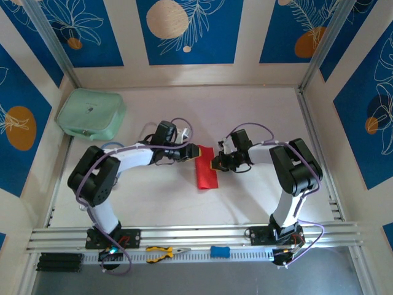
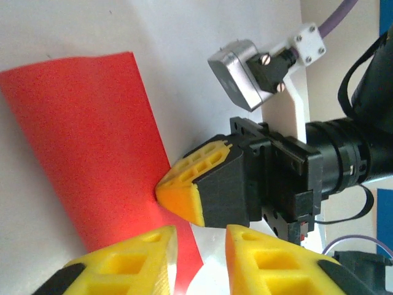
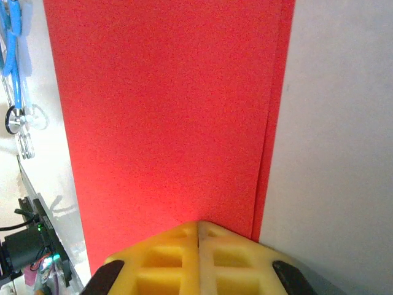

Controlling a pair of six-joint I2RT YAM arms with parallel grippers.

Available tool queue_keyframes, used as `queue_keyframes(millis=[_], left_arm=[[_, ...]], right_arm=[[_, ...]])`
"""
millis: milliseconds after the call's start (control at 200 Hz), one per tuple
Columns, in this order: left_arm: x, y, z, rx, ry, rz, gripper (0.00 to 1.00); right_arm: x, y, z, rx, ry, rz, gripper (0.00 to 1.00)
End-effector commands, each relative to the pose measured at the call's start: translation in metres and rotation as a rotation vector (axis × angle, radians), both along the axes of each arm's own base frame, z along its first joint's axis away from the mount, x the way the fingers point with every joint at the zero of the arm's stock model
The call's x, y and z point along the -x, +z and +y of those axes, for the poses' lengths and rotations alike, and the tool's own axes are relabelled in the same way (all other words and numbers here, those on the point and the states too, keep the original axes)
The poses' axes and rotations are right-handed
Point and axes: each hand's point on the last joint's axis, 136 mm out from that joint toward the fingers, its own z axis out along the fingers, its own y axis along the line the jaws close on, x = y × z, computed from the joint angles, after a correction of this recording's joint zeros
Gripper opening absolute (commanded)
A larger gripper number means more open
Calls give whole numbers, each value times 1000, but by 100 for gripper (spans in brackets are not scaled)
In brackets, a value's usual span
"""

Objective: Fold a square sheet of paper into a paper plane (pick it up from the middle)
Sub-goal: Hold the paper at the center of the table.

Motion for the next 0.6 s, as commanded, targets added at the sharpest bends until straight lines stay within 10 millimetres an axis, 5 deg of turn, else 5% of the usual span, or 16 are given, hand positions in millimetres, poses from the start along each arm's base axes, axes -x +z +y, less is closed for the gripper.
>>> queue_keyframes(millis=[0, 240, 595], left_arm=[[4, -1, -8, 51, -60, 15, 22], [4, -9, -19, 100, -116, 43, 0], [6, -32, -20, 76, -129, 103, 0]], right_arm=[[12, -33, -15, 116, 11, 53, 0], [10, -35, -18, 133, -4, 57, 0], [10, -37, -20, 147, -13, 62, 0]])
